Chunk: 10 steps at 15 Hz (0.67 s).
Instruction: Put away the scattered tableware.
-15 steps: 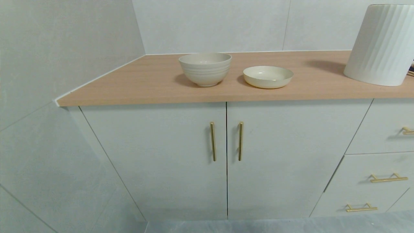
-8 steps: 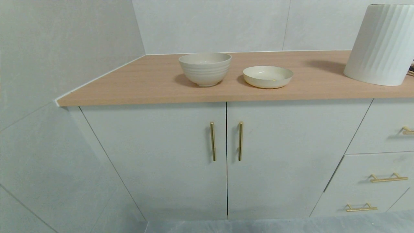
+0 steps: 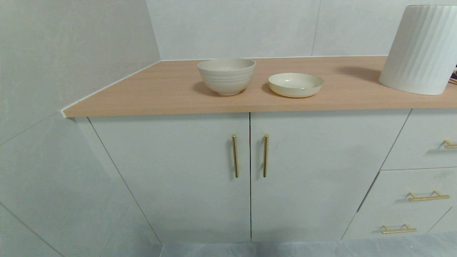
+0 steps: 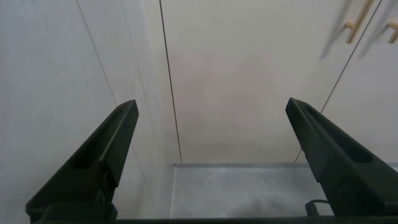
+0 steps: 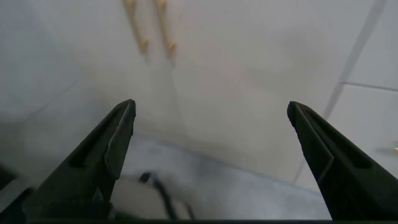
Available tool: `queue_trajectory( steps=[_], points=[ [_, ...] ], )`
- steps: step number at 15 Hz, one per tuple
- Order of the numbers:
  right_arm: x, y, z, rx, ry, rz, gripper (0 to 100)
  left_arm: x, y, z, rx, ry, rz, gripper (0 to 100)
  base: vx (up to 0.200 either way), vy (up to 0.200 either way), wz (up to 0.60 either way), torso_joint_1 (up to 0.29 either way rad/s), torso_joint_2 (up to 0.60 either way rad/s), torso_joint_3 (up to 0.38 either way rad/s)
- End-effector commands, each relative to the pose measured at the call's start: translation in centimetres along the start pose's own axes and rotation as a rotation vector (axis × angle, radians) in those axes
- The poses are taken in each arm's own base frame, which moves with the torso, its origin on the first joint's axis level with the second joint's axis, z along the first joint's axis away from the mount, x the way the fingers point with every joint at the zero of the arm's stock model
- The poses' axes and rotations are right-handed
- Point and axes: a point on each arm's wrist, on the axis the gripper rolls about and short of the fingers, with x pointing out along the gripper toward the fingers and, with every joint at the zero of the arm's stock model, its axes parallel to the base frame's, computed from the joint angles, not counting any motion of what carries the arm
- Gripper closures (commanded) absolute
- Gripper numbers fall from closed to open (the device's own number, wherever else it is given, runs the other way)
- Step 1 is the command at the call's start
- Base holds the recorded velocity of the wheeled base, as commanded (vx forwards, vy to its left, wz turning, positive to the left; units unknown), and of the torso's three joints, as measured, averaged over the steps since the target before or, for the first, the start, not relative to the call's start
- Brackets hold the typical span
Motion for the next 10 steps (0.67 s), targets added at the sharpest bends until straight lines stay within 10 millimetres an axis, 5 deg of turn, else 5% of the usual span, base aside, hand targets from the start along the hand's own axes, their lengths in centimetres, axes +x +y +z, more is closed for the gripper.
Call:
queue_trajectory(
  steps=[1, 5, 10],
  points=[
    [4.7, -0.7, 2.5, 0.046, 0.201, 0.174, 0, 0.0, 0.0, 0.0, 0.000, 0.000, 0.001, 0, 0.000, 0.000, 0.00, 0.000, 0.00, 0.000],
    [11.7, 0.0, 2.7, 0.054, 0.403, 0.298, 0, 0.0, 0.0, 0.0, 0.000, 0.000, 0.001, 0, 0.000, 0.000, 0.00, 0.000, 0.00, 0.000],
    [21.6, 1.3, 1.6, 0.018, 0.358, 0.379, 0, 0.0, 0.0, 0.0, 0.001, 0.000, 0.001, 0, 0.000, 0.000, 0.00, 0.000, 0.00, 0.000]
  ],
)
